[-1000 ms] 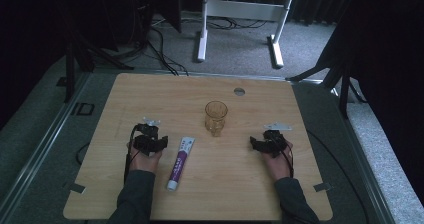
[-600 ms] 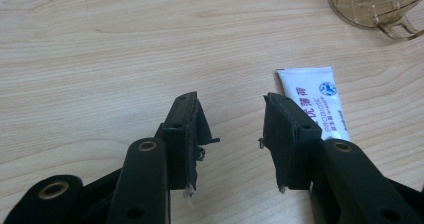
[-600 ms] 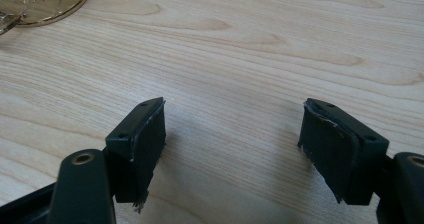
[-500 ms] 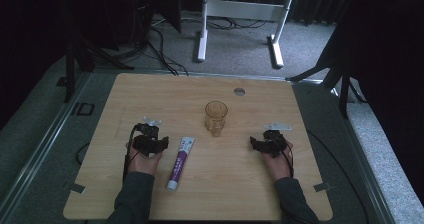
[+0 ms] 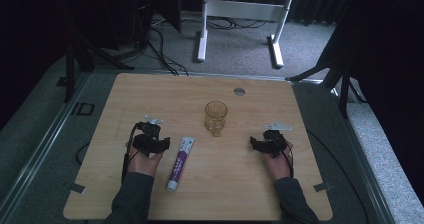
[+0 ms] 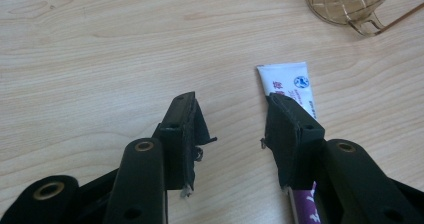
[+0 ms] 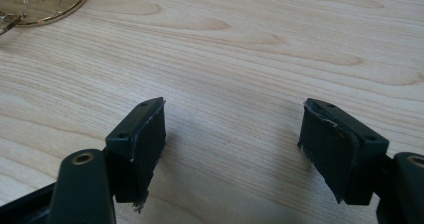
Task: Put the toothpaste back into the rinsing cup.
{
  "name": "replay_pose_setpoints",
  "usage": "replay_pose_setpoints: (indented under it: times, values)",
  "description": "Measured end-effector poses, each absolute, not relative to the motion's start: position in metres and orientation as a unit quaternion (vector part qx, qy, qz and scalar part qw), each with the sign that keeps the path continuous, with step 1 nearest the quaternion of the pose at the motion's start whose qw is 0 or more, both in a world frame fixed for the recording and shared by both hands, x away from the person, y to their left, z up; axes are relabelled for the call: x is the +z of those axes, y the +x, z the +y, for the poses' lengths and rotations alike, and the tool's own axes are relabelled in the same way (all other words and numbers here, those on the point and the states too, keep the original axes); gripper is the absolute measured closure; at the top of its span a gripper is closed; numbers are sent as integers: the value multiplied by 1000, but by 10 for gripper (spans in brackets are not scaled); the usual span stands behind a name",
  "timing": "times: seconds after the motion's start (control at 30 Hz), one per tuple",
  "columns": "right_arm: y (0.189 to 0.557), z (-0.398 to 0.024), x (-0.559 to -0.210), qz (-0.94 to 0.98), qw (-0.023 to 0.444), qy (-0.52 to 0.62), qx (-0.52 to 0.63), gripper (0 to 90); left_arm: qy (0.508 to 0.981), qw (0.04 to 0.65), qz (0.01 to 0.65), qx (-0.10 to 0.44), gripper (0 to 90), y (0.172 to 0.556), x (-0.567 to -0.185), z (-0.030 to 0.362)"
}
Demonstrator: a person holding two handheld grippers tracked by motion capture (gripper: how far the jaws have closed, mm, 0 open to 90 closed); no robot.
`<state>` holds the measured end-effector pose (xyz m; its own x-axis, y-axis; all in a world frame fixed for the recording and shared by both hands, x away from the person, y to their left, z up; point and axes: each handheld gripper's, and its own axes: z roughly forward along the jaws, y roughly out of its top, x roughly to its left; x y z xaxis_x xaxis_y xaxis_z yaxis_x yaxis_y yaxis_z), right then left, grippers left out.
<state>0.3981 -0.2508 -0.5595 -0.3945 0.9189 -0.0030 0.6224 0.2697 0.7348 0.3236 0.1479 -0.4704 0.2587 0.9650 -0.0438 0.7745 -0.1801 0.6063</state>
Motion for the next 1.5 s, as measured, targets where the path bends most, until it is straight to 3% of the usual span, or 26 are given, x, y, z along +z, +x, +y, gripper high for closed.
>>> replay_pose_setpoints:
  times: [1.5]
  values:
    - [398, -251, -559, 765, 222, 504, 334, 263, 795, 205, 562, 101, 518, 326, -459, 121]
